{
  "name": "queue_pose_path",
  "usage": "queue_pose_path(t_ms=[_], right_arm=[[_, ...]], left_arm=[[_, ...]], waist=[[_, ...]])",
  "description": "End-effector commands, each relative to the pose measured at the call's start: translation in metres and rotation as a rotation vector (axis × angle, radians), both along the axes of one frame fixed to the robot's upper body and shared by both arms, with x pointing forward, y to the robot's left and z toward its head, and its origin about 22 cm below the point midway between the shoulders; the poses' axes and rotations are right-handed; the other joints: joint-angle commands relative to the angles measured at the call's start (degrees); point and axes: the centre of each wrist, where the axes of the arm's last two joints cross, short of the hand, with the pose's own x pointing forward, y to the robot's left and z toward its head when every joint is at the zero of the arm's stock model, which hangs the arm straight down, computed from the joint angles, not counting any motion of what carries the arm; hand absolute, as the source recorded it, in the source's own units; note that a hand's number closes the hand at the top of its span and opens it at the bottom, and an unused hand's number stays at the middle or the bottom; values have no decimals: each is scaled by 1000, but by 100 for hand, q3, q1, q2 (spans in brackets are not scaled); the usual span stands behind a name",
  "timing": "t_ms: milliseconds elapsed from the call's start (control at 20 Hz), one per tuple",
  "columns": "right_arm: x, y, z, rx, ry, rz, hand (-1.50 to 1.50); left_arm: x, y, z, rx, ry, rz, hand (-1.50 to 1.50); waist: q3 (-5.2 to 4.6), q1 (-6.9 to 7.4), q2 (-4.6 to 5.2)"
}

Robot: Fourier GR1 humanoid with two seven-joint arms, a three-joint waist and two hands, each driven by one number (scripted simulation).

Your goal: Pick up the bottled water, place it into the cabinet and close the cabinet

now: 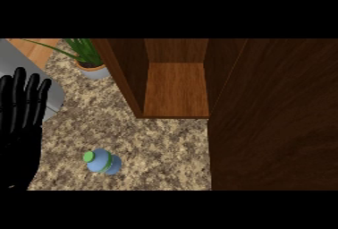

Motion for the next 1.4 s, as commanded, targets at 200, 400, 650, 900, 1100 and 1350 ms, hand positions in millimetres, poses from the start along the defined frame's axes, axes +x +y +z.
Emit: queue_pose_path(t_ms=[200, 400, 650, 900, 1100, 1350], right_arm=[[-19, 1, 12, -62, -75, 85, -150], [-21, 20, -24, 237, 214, 202, -150], [-56, 0, -15, 302, 261, 231, -150], [-80, -3, -21, 297, 245, 239, -150], [-61, 2, -23, 303, 268, 238, -150], [-91, 5, -41, 290, 263, 249, -150]], left_arm=[[-21, -30, 8, 32, -33, -635, -150], [-44, -28, -52, -96, 465, -722, -150], [-70, 19, -31, -106, 546, -765, -150], [-80, 60, -26, -86, 549, -783, -150], [-82, 92, -54, -99, 545, -777, -150], [-84, 115, -56, -106, 563, -750, -150]], waist=[[-21, -147, 81], [-7, 2, 155], [-4, -30, 113], [-5, -27, 127], [-8, 7, 137], [-6, -33, 131]])
